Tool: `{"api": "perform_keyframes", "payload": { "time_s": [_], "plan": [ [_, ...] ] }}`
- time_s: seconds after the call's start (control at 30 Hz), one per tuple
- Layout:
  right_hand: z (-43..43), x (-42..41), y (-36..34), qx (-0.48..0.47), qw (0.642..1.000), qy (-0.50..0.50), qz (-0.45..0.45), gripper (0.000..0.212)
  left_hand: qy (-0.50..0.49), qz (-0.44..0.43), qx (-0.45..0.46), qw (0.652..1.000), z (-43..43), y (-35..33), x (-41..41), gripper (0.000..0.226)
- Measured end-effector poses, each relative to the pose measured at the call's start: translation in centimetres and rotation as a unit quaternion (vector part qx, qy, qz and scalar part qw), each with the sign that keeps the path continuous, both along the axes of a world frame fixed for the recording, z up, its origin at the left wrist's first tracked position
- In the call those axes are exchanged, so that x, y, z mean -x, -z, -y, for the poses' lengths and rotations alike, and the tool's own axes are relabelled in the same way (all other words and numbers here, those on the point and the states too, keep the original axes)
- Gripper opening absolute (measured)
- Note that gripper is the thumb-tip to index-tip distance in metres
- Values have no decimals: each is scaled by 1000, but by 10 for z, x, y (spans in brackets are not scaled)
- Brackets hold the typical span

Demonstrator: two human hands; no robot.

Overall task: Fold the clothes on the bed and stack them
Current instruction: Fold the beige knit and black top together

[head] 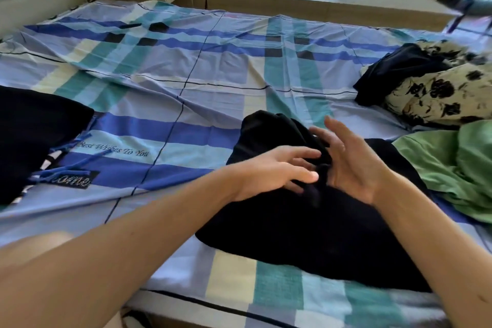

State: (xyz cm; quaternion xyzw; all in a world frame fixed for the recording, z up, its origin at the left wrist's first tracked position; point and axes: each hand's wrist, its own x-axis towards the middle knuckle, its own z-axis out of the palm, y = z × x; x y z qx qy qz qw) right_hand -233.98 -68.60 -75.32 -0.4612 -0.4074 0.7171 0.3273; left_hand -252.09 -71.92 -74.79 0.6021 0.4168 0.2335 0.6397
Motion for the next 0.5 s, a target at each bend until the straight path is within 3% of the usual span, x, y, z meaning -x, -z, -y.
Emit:
{"api": "perform_keyframes", "payload": {
  "time_s": [0.07, 0.13, 0.23, 0.3, 0.33, 0.43, 0.5],
  "plan": [
    [4, 6, 7, -53, 992, 13, 110, 40, 57, 8, 28, 998, 3, 3, -6, 63],
    [2, 7, 18, -91, 976, 55, 189, 43, 104, -16, 5, 994, 4, -2, -5, 55],
    [-5, 0, 26, -131, 942, 74, 298, 59, 17, -90, -153, 984, -7, -8, 6, 29],
    [-6, -5, 25, -171, 908, 75, 376, 54, -90, -208, -320, 920, -19, 1, 17, 32],
    [-3, -6, 24, -185, 886, 75, 418, 51, -94, -280, -358, 886, -22, 8, 21, 46],
    [3, -18, 20, -207, 848, 69, 483, 53, 38, -461, -320, 827, -15, 37, 18, 82],
    [6, -34, 9, -204, 832, 55, 513, 57, 83, -507, -324, 795, -5, 49, 5, 91]
  ]
}}
